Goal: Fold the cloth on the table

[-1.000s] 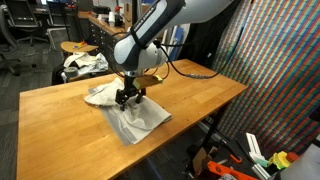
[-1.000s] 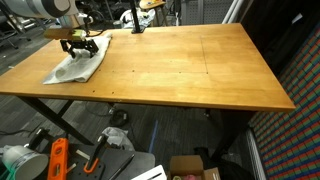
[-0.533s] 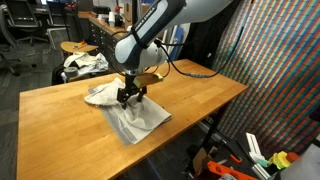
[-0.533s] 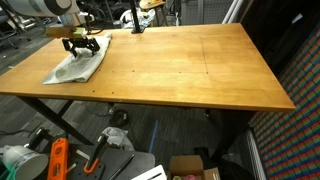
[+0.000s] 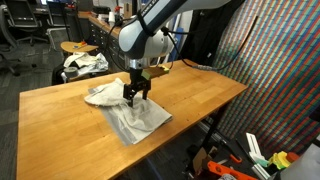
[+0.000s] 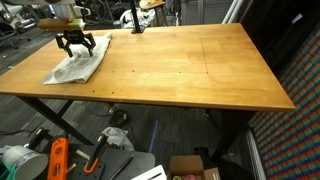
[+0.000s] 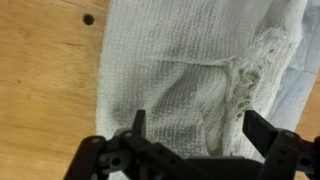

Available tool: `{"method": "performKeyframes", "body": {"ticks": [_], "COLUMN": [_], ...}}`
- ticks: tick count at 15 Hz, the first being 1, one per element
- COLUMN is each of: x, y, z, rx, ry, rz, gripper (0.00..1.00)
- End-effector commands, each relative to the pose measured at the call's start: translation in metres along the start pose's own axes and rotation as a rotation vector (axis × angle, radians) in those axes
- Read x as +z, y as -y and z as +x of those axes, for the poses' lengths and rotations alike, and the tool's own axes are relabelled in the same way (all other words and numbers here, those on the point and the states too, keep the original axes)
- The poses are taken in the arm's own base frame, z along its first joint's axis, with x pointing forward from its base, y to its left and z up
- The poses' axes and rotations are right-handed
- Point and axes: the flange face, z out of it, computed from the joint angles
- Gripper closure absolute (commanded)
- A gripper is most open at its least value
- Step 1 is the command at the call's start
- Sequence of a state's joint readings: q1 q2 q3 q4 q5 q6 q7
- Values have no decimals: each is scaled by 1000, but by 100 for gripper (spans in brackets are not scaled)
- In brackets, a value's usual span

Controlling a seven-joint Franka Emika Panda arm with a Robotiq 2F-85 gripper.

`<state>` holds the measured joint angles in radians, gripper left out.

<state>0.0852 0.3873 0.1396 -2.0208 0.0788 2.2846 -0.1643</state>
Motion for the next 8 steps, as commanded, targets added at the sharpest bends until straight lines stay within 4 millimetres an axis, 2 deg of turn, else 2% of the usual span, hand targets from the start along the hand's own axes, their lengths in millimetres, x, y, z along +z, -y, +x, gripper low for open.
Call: {"method": "performKeyframes", "body": {"ticks": [1, 3, 8], "x": [-23, -37, -78], "y": [5, 11, 39], "z": [-16, -10, 17], "rx": [-8, 58, 165], "ry": [-80, -164, -186], "rz": [16, 15, -41], "gripper": [0, 0, 0]}}
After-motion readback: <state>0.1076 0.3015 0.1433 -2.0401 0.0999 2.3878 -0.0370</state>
